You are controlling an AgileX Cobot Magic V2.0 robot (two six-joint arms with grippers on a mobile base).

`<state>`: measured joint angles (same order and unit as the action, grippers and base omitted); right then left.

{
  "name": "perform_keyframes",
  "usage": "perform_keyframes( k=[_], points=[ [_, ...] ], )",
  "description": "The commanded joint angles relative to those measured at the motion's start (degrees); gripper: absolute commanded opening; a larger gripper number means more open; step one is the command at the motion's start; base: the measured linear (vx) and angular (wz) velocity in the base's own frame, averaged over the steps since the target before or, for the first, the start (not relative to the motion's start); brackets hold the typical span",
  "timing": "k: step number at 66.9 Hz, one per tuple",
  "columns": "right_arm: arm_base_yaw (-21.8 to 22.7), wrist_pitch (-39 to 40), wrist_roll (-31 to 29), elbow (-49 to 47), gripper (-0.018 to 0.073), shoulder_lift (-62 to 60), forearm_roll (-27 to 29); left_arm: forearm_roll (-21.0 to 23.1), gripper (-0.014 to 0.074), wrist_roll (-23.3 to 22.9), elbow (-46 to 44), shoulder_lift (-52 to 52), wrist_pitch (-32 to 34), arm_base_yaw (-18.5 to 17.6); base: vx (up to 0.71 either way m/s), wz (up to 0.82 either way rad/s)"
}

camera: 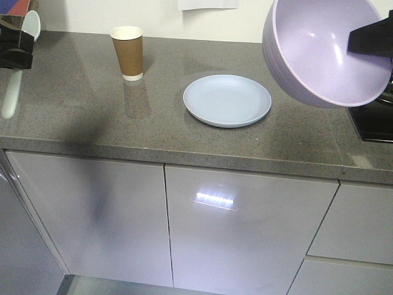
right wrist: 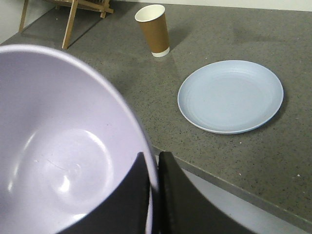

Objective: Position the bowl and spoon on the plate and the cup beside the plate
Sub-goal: 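Drive the base toward the counter with the pale blue plate and cup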

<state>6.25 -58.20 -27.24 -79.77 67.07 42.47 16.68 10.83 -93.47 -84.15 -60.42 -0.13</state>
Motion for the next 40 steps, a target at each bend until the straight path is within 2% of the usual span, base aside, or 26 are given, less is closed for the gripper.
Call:
perform_keyframes(
  k=[1,40],
  points=[
    [0.3,2.7,-0.6,-1.7,-0.0006,-1.2,2.7,1.6,-0.0006,0.0,-1.4,2.1,2.9,-0.1,0.07,0.0],
    [0.3,2.7,-0.6,-1.7,-0.0006,-1.2,2.7,1.6,-0.0006,0.0,-1.4,2.1,2.9,-0.1,0.06,0.0]
  ],
)
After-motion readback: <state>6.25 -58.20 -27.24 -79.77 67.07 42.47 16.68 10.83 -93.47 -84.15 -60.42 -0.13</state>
